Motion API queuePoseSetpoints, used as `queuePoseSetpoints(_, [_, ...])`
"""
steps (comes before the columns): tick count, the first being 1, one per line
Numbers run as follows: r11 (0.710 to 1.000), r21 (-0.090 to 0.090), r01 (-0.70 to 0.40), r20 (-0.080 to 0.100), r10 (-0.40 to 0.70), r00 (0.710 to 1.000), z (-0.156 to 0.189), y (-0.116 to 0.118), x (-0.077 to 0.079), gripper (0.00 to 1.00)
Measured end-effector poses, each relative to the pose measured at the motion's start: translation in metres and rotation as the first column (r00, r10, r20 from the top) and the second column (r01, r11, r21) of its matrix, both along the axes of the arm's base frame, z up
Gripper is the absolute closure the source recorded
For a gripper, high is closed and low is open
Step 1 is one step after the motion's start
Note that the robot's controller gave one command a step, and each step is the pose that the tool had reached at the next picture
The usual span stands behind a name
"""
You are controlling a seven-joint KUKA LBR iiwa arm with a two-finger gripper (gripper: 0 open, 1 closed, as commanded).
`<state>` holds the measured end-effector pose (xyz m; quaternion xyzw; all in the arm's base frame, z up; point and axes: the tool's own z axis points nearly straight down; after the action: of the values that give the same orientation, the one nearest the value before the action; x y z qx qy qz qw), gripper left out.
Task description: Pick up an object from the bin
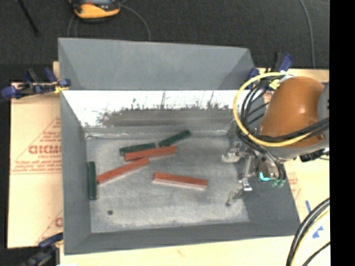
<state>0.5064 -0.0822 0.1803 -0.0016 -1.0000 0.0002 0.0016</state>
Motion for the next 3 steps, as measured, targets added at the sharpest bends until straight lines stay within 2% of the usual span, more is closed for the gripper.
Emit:
queuePoseSetpoints(1, [1.0, -0.001, -0.002, 0.006, 0.002, 1.0, 0.003, 0.0, 0.002, 0.0])
queuePoseSetpoints(2, [1.0, -0.002, -0.008, 0.006, 0.008, 1.0, -0.101, 0.028, 0.028, 1.0])
queuePoseSetpoints(3, [1.0, -0.002, -0.01, 0.006, 0.01, 1.0, -0.101, 0.028, 0.028, 1.0])
